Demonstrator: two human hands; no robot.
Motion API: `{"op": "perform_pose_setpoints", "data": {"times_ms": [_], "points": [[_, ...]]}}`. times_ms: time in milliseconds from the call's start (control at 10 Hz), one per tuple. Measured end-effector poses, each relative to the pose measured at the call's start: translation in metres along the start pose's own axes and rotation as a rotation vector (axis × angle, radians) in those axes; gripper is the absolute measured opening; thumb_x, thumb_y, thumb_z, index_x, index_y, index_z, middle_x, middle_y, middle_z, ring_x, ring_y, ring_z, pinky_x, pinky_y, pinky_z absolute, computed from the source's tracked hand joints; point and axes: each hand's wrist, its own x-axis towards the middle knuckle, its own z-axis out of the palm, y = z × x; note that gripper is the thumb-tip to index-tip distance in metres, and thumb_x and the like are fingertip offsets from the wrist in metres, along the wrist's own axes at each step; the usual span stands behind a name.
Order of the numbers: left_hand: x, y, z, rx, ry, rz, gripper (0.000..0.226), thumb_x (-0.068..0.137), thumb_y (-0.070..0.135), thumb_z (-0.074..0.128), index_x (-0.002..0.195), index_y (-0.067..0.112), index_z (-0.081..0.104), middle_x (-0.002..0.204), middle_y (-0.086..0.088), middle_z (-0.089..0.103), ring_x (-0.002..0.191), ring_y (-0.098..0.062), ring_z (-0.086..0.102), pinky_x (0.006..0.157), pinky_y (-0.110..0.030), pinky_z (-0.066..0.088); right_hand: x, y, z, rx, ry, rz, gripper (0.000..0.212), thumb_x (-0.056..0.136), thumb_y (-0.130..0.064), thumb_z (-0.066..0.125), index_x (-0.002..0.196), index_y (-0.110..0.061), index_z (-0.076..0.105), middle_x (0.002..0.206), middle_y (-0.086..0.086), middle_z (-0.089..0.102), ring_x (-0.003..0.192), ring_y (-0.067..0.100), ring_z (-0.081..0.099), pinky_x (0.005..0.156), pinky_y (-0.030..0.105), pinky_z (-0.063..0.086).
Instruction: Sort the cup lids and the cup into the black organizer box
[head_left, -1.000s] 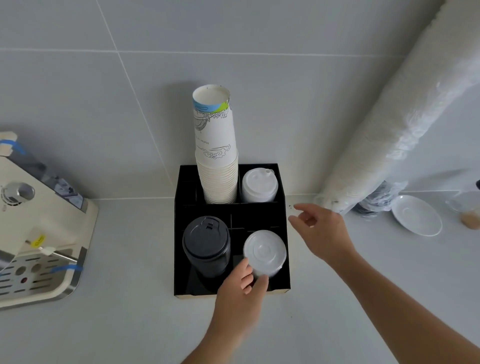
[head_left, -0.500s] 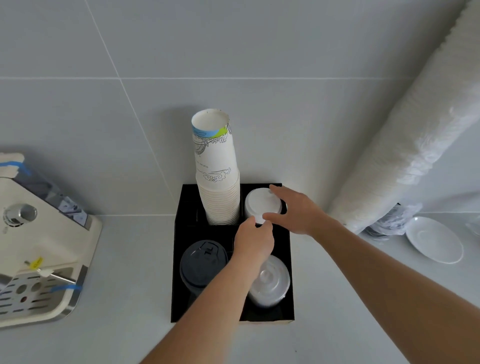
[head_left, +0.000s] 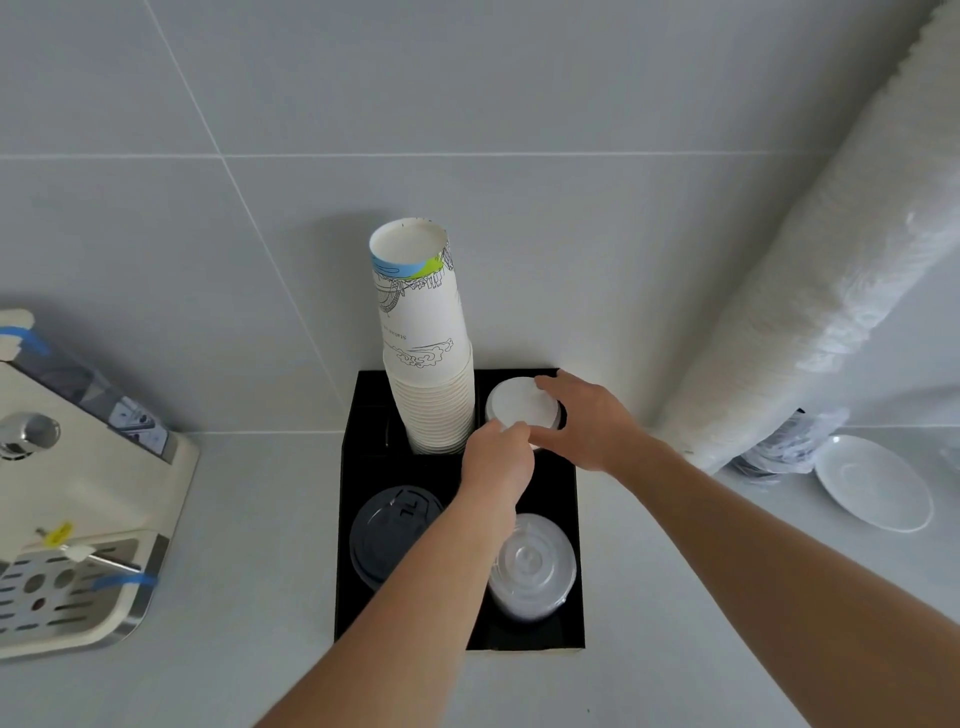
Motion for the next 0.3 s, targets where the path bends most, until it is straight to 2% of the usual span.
{"op": "perform_pose_setpoints", "data": {"times_ms": [100, 200, 300], "points": [[0.0, 0.0, -0.003, -0.049, -0.018, -0.03, 0.023, 0.092, 0.018, 0.047, 0.07, 0.014, 0.047, 0.073, -0.002, 0.043, 0.063, -0.017, 0.037, 0.07, -0.034, 0.034, -0.002, -0.002, 0.0, -0.001, -0.009, 0.018, 0.084, 0.087, -0.055, 0.064, 0.156, -0.021, 0.032, 0.164, -0.001, 0.031, 0.149, 0.018, 0.032, 0.118, 0.034, 0.031], [-0.001, 0.001, -0.006, -0.132, -0.059, -0.047, 0.02, 0.092, 0.022, 0.052, 0.072, 0.02, 0.049, 0.093, -0.005, 0.055, 0.088, -0.021, 0.05, 0.094, -0.039, 0.044, -0.008, -0.004, -0.001, 0.017, 0.01, 0.024, 0.075, 0.091, -0.045, 0.063, 0.155, -0.021, 0.034, 0.159, -0.003, 0.041, 0.141, 0.018, 0.043, 0.112, 0.029, 0.033], [-0.004, 0.002, -0.012, -0.154, -0.083, -0.015, 0.018, 0.092, 0.021, 0.053, 0.075, 0.022, 0.049, 0.098, -0.001, 0.054, 0.1, -0.02, 0.048, 0.106, -0.041, 0.04, -0.019, -0.009, -0.012, 0.102, 0.051, 0.056, 0.067, 0.093, -0.039, 0.063, 0.153, -0.023, 0.039, 0.15, 0.001, 0.052, 0.129, 0.021, 0.054, 0.1, 0.024, 0.037]]}}
